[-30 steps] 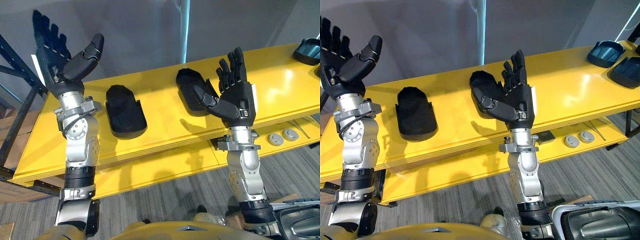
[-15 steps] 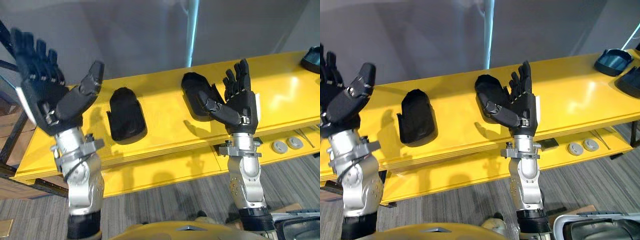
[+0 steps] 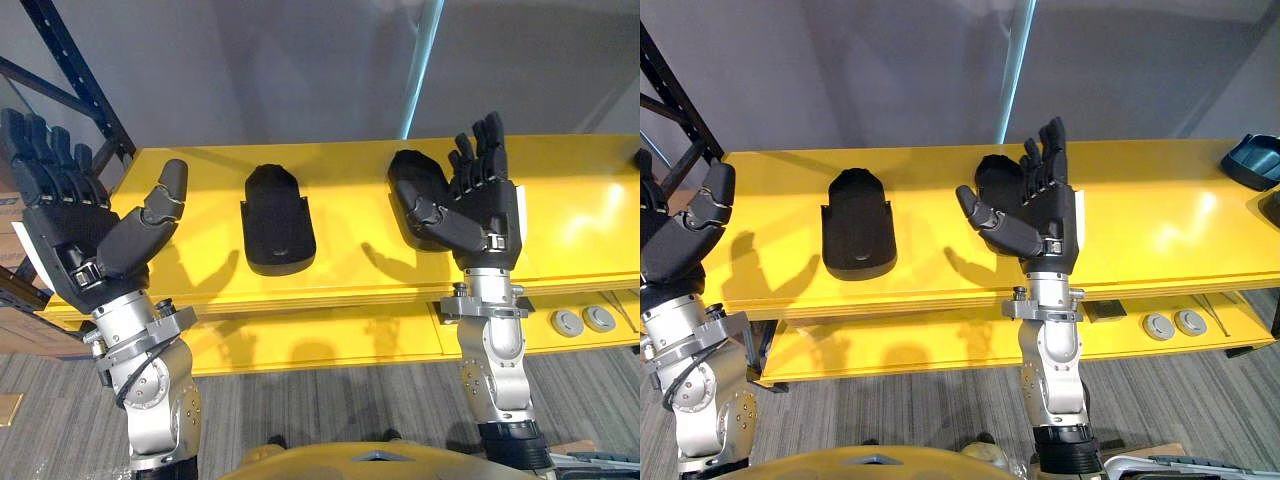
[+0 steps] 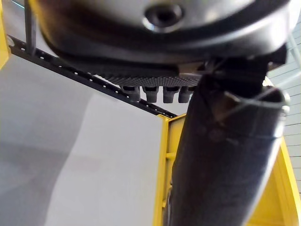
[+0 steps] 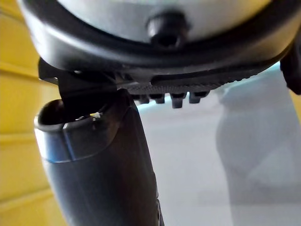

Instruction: Walk over and take three plastic housings, then place them on the shelf

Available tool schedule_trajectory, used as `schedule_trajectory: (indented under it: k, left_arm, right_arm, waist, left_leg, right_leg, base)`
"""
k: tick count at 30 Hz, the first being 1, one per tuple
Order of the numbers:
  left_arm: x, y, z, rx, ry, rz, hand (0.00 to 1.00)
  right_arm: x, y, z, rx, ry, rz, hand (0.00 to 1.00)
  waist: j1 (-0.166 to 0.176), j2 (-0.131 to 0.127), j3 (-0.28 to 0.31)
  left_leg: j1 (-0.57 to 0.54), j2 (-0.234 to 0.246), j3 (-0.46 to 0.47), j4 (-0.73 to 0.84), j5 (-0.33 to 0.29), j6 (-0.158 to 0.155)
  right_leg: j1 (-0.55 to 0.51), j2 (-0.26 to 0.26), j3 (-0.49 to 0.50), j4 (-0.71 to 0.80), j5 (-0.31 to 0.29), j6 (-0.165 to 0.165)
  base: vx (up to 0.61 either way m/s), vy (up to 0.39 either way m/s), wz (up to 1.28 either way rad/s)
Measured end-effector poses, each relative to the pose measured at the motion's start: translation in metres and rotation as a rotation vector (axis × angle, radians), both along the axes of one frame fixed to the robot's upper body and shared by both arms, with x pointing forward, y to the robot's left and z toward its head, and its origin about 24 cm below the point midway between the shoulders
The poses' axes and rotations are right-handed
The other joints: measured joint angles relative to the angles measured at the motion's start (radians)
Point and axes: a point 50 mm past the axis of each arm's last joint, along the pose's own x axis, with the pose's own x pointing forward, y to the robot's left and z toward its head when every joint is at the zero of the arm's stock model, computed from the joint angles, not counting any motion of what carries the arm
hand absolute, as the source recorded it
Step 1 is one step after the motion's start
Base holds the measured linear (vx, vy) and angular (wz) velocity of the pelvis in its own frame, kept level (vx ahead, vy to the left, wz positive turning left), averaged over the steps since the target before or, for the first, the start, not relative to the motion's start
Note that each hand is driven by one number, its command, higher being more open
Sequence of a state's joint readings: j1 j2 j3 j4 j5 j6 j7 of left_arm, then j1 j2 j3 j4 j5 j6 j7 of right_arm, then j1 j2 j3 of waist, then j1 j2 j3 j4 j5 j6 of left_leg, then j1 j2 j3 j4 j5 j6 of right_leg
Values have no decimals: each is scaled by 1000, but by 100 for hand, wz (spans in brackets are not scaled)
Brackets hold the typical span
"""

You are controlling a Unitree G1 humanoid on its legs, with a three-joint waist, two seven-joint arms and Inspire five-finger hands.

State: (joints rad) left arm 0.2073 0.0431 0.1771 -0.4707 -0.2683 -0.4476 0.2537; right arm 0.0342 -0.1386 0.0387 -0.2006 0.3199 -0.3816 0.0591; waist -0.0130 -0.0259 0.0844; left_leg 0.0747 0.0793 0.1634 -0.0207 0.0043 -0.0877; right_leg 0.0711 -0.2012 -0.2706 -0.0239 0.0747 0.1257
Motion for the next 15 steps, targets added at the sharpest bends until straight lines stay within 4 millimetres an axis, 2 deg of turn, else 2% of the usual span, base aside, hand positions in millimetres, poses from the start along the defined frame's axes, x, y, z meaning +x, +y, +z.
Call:
schedule_trajectory:
  k: [2,5,7,9,11,15]
  left_arm:
    - [1,0,-2,3,19,-10,100]
    - [1,1,-9,11,73,-17,100]
    - [2,2,-20,8,146,-27,100]
    - [2,4,-25,-7,179,-29,100]
    - [0,5,-27,-2,201,-25,100]
    - [-1,10,-28,18,219,-28,100]
  right_arm:
    - [0,4,1,-55,-7,57,100]
    - [3,20,9,-272,-66,213,100]
    - [4,36,15,-466,-127,344,100]
    - [1,49,16,-577,-170,415,100]
    - [-2,58,18,-660,-212,471,100]
    - [0,60,22,-702,-238,477,100]
  waist:
    - [11,-8,5]
    - [17,-22,20]
    - [44,-26,33]
    - [61,-28,45]
    - [67,-34,52]
    - [69,-44,63]
  left_leg:
    - [-4,0,-5,1,1,-1]
    - [-37,-2,-31,13,4,-5]
    - [-50,-1,-35,18,8,-3]
    - [-51,0,-40,18,9,-3]
    - [-64,1,-51,19,7,-6]
    - [-69,0,-54,24,2,-6]
  right_leg:
    - [-1,0,-4,1,0,0]
    - [-16,-2,-30,5,-1,-1]
    - [-25,1,-31,7,0,-1]
    - [-22,3,-33,7,0,-1]
    - [-23,1,-42,6,0,-1]
    - [-23,-2,-47,7,0,0]
  base:
    - [-7,-1,10]
    - [-38,-6,25]
    - [-16,-9,8]
    - [-2,-8,7]
    - [0,-8,15]
    - [1,2,5]
